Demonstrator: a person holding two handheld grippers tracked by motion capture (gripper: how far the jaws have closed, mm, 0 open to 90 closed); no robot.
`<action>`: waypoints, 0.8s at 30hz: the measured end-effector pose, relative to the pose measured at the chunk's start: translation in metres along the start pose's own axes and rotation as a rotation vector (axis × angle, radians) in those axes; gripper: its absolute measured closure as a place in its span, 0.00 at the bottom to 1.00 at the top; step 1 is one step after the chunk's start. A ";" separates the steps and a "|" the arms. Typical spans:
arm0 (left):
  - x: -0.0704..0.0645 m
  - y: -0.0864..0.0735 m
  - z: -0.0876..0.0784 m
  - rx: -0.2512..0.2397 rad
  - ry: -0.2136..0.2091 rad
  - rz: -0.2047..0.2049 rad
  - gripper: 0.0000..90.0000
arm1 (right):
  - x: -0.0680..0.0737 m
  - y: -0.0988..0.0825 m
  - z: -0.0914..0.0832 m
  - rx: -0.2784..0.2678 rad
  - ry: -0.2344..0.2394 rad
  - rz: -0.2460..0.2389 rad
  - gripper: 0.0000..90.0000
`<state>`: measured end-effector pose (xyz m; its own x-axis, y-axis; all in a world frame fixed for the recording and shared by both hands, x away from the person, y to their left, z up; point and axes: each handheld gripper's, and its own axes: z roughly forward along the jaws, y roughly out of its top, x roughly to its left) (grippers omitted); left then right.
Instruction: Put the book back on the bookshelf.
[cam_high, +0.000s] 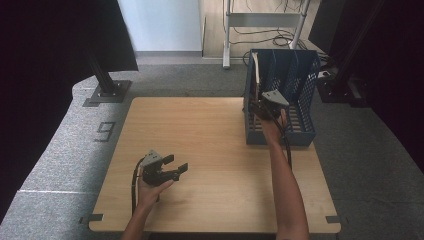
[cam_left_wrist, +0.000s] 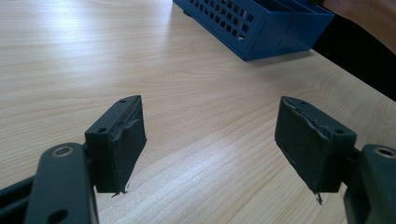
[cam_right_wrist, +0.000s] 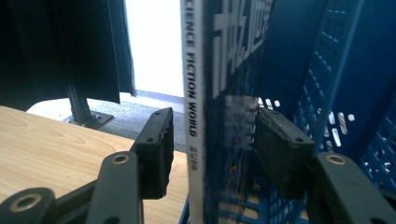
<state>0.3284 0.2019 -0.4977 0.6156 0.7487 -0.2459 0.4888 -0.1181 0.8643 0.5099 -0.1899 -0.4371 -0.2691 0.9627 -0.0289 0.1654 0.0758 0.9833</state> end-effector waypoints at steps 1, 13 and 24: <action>0.000 0.000 0.000 -0.001 0.000 -0.001 0.27 | -0.001 0.000 -0.001 -0.001 0.000 0.005 0.51; -0.001 0.000 0.001 0.001 -0.002 0.000 0.27 | -0.007 -0.007 -0.022 0.019 0.054 0.041 0.50; -0.003 0.000 0.002 0.012 0.000 0.012 0.27 | -0.005 -0.012 -0.056 -0.003 0.135 0.034 0.51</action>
<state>0.3276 0.1983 -0.4982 0.6211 0.7475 -0.2355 0.4887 -0.1345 0.8620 0.4566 -0.2098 -0.4385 -0.3886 0.9210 0.0283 0.1734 0.0429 0.9839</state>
